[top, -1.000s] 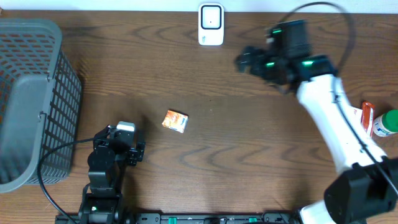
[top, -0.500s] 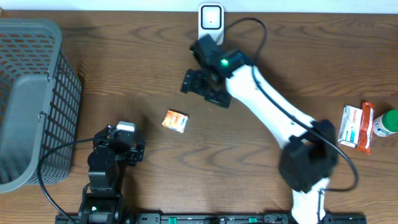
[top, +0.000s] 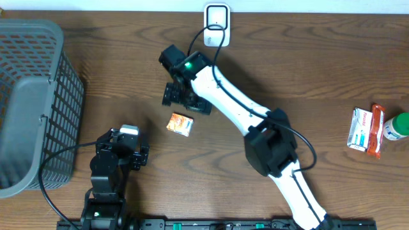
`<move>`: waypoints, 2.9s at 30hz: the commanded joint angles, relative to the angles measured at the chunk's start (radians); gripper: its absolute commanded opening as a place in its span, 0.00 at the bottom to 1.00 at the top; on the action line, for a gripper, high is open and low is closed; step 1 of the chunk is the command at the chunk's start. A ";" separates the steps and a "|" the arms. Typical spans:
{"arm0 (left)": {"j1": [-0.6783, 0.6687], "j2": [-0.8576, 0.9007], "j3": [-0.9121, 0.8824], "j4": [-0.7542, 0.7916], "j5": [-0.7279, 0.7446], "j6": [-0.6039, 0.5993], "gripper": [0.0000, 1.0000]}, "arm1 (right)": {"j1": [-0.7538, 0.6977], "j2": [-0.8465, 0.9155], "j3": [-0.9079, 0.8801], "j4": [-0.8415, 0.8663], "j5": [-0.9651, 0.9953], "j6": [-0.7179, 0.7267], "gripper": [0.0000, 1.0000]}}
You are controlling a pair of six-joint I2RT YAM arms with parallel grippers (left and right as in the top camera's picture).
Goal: Scan the item barcode
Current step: 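Reach the right gripper to the orange Kleenex pack and grasp it, then carry the Kleenex pack up to the white scanner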
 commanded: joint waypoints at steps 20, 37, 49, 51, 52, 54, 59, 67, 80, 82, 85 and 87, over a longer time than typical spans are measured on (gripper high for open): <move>-0.003 -0.005 0.002 0.003 -0.009 -0.010 0.87 | 0.082 0.161 0.017 -0.007 -0.055 0.016 0.99; -0.003 -0.005 0.001 0.003 -0.009 -0.009 0.87 | 0.089 0.165 0.018 -0.046 0.016 0.034 0.70; -0.003 -0.005 0.001 0.003 -0.009 -0.010 0.87 | -0.050 0.161 0.131 -0.291 -0.105 -0.177 0.68; -0.003 -0.005 0.002 0.003 -0.009 -0.010 0.87 | -0.084 0.161 0.163 -0.335 -0.182 -0.260 0.68; -0.003 -0.005 0.002 0.003 -0.009 -0.010 0.87 | -0.106 0.161 0.180 -0.365 -0.227 -0.309 0.68; -0.003 -0.005 0.002 0.003 -0.009 -0.009 0.87 | -0.141 0.161 0.201 -0.413 -0.268 -0.372 0.67; -0.003 -0.005 0.002 0.003 -0.009 -0.009 0.87 | -0.233 0.161 0.215 -0.460 -0.376 -0.523 0.66; -0.003 -0.005 0.001 0.003 -0.009 -0.010 0.87 | -0.343 0.161 0.215 -0.460 -0.473 -0.594 0.68; -0.003 -0.005 0.002 0.003 -0.009 -0.009 0.87 | -0.392 0.161 0.216 -0.444 -0.396 -0.584 0.64; -0.003 -0.005 0.001 0.003 -0.009 -0.009 0.87 | -0.392 0.161 0.217 -0.425 -0.382 -0.577 0.62; -0.003 -0.005 0.002 0.003 -0.009 -0.009 0.87 | -0.395 0.161 0.224 -0.359 -0.359 -0.576 0.60; -0.003 -0.005 0.002 0.003 -0.009 -0.009 0.87 | -0.397 0.161 0.231 -0.310 -0.338 -0.559 0.60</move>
